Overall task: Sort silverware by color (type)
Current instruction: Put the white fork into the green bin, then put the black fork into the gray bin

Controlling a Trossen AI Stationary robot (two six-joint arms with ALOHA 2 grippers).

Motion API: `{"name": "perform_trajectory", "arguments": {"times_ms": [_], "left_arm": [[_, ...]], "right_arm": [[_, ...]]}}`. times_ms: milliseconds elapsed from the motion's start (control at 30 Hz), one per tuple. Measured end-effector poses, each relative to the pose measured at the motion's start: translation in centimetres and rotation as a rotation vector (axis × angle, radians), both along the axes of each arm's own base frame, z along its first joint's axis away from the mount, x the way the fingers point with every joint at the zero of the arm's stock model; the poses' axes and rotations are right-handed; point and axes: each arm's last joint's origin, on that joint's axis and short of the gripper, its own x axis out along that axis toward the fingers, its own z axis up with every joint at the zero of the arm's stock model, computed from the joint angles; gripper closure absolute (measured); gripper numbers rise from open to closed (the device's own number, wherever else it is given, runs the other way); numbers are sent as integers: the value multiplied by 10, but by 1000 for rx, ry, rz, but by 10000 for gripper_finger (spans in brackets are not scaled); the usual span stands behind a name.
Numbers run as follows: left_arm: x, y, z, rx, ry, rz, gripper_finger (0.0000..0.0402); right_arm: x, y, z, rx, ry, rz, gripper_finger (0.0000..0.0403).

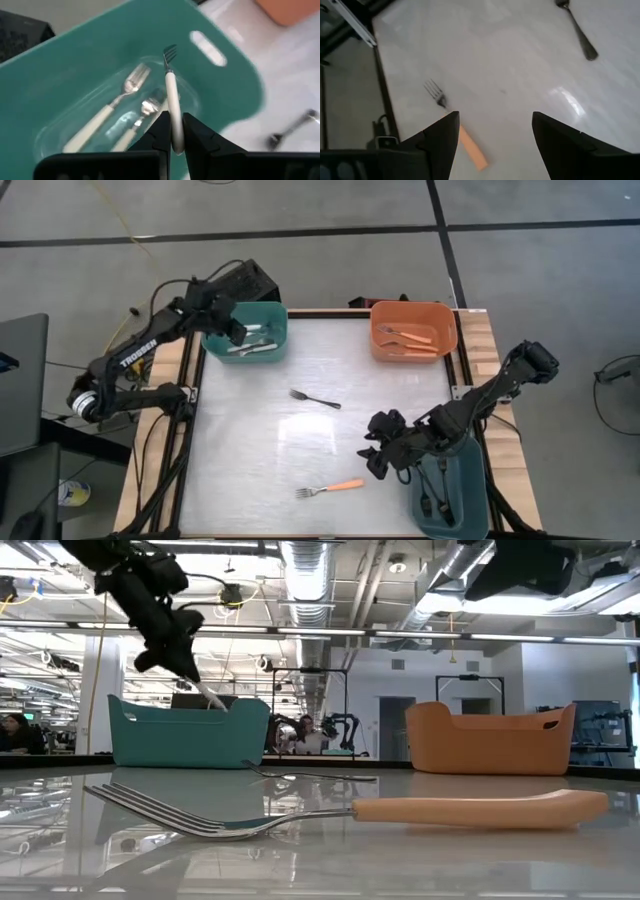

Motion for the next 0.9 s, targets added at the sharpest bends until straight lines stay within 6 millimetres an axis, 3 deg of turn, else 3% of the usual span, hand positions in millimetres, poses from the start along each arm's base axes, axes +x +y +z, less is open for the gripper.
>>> {"name": "perform_trajectory", "arguments": {"times_ms": [200,333,633,800,900], "left_arm": [[-1,0,-16,20,38,1,389],[-2,0,-16,30,45,8,377],[-5,-3,-19,-13,107,10,277],[-7,-5,5,9,180,-7,247],[-2,-9,28,9,113,-57,245]], "right_arm": [[5,0,3,30,-47,-8,129],[5,0,4,32,-51,-8,129],[5,0,3,9,-48,2,129],[5,-2,3,-3,-48,7,129],[6,-4,3,-20,-48,6,129]]}}
